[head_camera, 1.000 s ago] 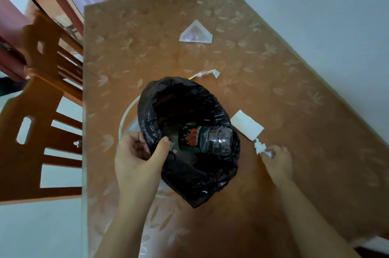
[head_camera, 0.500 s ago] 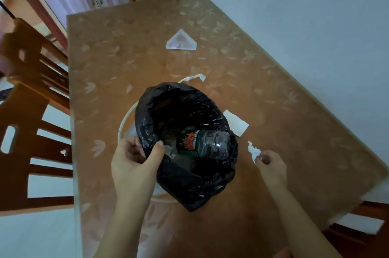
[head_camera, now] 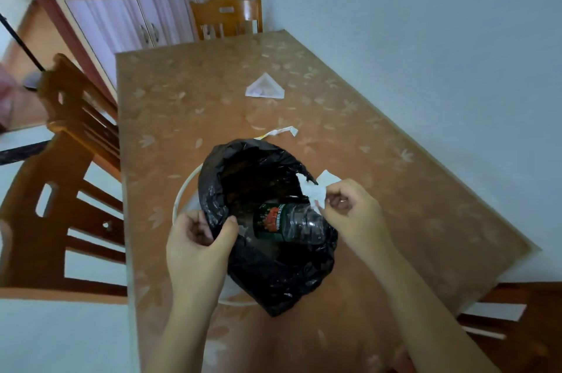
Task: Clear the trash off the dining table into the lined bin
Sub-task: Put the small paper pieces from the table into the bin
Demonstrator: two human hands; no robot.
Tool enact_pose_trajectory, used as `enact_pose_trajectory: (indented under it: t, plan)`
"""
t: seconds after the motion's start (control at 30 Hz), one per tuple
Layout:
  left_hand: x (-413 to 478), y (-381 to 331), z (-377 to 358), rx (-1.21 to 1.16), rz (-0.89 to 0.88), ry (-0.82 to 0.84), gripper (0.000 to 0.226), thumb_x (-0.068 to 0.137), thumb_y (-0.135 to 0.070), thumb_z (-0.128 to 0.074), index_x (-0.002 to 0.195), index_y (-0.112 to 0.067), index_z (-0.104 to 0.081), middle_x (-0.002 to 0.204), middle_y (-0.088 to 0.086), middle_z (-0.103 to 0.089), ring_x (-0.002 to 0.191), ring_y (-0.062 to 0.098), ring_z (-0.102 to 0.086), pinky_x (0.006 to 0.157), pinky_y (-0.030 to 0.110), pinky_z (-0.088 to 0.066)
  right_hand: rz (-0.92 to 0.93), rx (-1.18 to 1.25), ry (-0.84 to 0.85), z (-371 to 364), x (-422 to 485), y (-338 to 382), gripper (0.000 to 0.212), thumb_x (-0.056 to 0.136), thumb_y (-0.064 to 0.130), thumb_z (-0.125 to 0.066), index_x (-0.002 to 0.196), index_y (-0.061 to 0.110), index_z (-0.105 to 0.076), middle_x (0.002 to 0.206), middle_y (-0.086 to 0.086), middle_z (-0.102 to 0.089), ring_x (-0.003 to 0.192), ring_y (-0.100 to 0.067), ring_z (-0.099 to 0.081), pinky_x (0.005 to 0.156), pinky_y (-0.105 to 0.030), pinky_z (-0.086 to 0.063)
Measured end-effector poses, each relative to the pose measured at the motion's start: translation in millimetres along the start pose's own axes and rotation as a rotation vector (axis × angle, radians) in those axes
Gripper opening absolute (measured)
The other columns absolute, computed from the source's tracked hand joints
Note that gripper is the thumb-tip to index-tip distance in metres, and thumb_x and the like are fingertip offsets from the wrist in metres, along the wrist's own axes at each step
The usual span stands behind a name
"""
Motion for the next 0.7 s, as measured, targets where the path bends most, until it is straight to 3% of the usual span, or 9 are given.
enact_pose_trajectory:
  t: [0.17,0.27,0.37,0.43,0.5,0.63,0.7]
  plan:
    - [-9.4,5.5,28.8,-0.019,-0.007,0.012,0.029,0.066,-0.033,-0.068,0.069,-0.015,-0.045,0.061,0.002,-0.041,0.058,0.016,-0.041,0.056,0.04,-0.036,0.075,0.013,0.185,-47.7,-22.0,40.4,0.012,0.077,0.004,-0.065,0.075,0.016,-0.064,0.076,0.005,-0.056,0.069,-0.007,-0.053,0.063,-0.015,-0.043]
    - [-10.2,8.6,47.9,-0.016,-0.011,-0.017,0.027,0.065,-0.031,-0.069,0.066,-0.018,-0.045,0.057,-0.01,-0.04,0.054,0.011,-0.039,0.055,0.039,-0.035,0.085,0.05,0.259,-67.5,-34.6,53.8,0.015,0.079,0.005,-0.063,0.09,0.013,-0.068,0.086,0.0,-0.063,0.075,-0.007,-0.057,0.069,-0.015,-0.047]
    - [-11.0,13.2,61.5,0.015,-0.027,-0.04,0.028,0.066,-0.029,-0.069,0.067,-0.014,-0.046,0.059,-0.002,-0.04,0.054,0.011,-0.039,0.055,0.039,-0.037,0.068,0.069,0.27,-75.5,-43.1,55.1,0.022,0.08,0.006,-0.062,0.098,0.018,-0.068,0.089,0.001,-0.066,0.078,-0.007,-0.059,0.069,-0.017,-0.05]
    - [-11.2,16.2,67.8,0.048,-0.024,-0.062,0.031,0.063,-0.034,-0.065,0.068,-0.011,-0.045,0.06,0.001,-0.04,0.055,0.013,-0.039,0.055,0.04,-0.037,0.058,0.066,0.234,-74.4,-46.4,49.9,0.021,0.08,0.006,-0.062,0.096,0.019,-0.068,0.088,0.003,-0.066,0.079,-0.004,-0.059,0.068,-0.011,-0.047]
    - [-11.6,19.0,71.8,0.076,-0.014,-0.081,0.031,0.063,-0.037,-0.064,0.067,-0.013,-0.045,0.059,-0.001,-0.04,0.054,0.012,-0.039,0.055,0.042,-0.037,0.036,0.062,0.189,-69.1,-49.4,40.7,0.021,0.079,0.004,-0.063,0.092,0.02,-0.068,0.087,0.007,-0.065,0.079,-0.001,-0.058,0.068,-0.005,-0.041]
    - [-10.4,17.9,72.5,0.104,-0.002,-0.114,0.032,0.064,-0.043,-0.064,0.065,-0.018,-0.044,0.058,-0.003,-0.041,0.055,0.015,-0.041,0.056,0.049,-0.042,-0.019,0.049,0.109,-49.7,-47.2,11.8,0.027,0.078,0.004,-0.063,0.085,0.03,-0.065,0.086,0.011,-0.066,0.078,0.001,-0.057,0.07,-0.006,-0.041]
    - [-6.2,17.8,68.6,0.112,0.005,-0.139,0.032,0.065,-0.044,-0.064,0.066,-0.018,-0.044,0.058,-0.003,-0.042,0.055,0.015,-0.042,0.057,0.051,-0.044,-0.063,0.005,0.077,-38.6,-40.1,-11.9,0.024,0.078,0.005,-0.063,0.086,0.027,-0.065,0.086,0.007,-0.066,0.079,0.003,-0.057,0.071,-0.003,-0.039]
Point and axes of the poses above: each hand's wrist, its own x-axis towards the middle knuckle, its own z-axis out of the back of the hand, y = z × x, the point moved 8 cm from there along x, towards the middle knuckle
